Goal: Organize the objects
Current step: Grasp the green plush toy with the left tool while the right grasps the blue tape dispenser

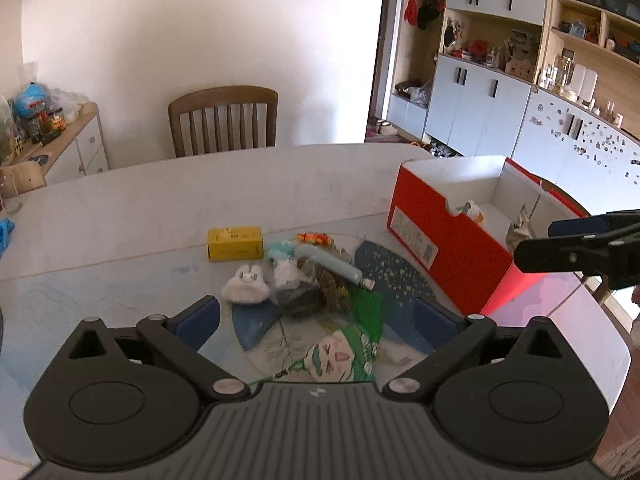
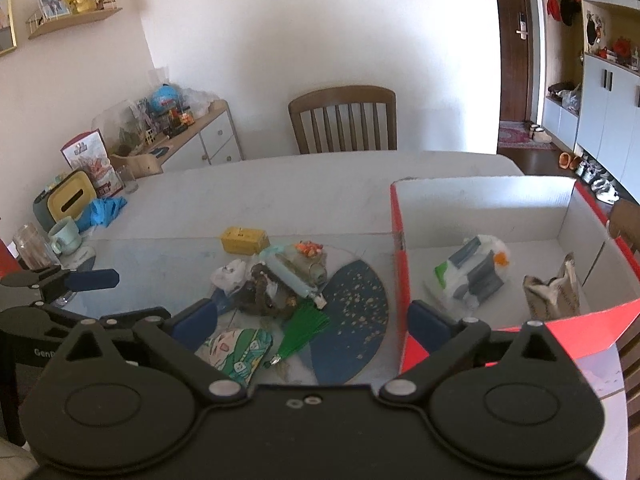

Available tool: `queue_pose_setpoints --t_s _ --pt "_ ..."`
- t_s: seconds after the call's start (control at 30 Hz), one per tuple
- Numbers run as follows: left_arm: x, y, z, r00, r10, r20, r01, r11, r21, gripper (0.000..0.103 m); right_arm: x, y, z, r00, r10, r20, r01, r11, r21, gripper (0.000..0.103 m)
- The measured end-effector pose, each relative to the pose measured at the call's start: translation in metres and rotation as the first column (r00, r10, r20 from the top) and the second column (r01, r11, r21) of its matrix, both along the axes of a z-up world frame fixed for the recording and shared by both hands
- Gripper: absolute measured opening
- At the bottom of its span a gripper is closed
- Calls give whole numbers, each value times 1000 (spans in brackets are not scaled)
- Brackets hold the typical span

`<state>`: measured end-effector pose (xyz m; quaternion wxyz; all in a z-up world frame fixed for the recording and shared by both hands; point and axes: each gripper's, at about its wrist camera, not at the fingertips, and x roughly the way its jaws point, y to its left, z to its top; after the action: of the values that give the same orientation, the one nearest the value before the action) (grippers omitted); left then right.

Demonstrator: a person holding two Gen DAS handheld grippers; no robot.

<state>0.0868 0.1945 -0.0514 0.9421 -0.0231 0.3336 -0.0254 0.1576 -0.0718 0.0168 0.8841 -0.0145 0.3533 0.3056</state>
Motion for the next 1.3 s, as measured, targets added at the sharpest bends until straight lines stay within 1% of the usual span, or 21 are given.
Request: queue_pose_setpoints --t_s 0.13,0.2,0.33,0.4,0.5,0.63,0.7,0.8,0.93,1.07,1.13,1.2,1.3 --pt "0 7 -9 999 -35 -33 34 999 -28 103 0 9 -6 1000 -1 -12 1 1000 -19 101" --pt "-1 10 -14 998 -49 -39 47 998 -39 103 1 14 -11 1000 -3 -22 2 1000 -28 101" --pt "-2 17 -25 998 -45 -52 42 997 -57 103 5 22 -18 999 -3 -47 1 999 -42 101" --pt "-3 18 -30 996 -66 -52 62 996 -63 103 6 25 -21 998 -2 -55 -1 999 -50 101" --pt "-4 12 -39 992 -112 -52 110 993 -36 103 10 32 -24 998 0 -59 -4 998 -59 101" --pt "3 2 -51 981 -180 -73 179 984 -22 103 17 40 -28 998 10 -62 -14 997 -72 101" --pt "7 -2 -57 979 -191 -74 191 982 -8 103 22 45 -30 998 15 -62 -20 997 -79 100" --pt "16 -5 -65 976 -202 -85 201 979 -14 103 30 55 -35 997 31 -67 -37 995 -88 99" --pt "28 -9 -78 971 -214 -110 213 977 -21 103 45 66 -45 997 45 -70 -52 993 -108 97" --pt "35 -13 -88 965 -229 -130 229 973 -14 103 63 76 -50 997 27 -66 -35 993 -116 95" --pt "37 -15 -91 964 -229 -132 231 973 -7 103 73 79 -53 998 17 -56 -24 991 -131 88" --pt "38 -15 -91 964 -231 -129 232 973 -7 103 82 85 -58 998 19 -60 -28 987 -157 85" --pt "43 -16 -93 966 -228 -124 230 973 2 103 91 94 -65 997 46 -57 -56 981 -186 83"
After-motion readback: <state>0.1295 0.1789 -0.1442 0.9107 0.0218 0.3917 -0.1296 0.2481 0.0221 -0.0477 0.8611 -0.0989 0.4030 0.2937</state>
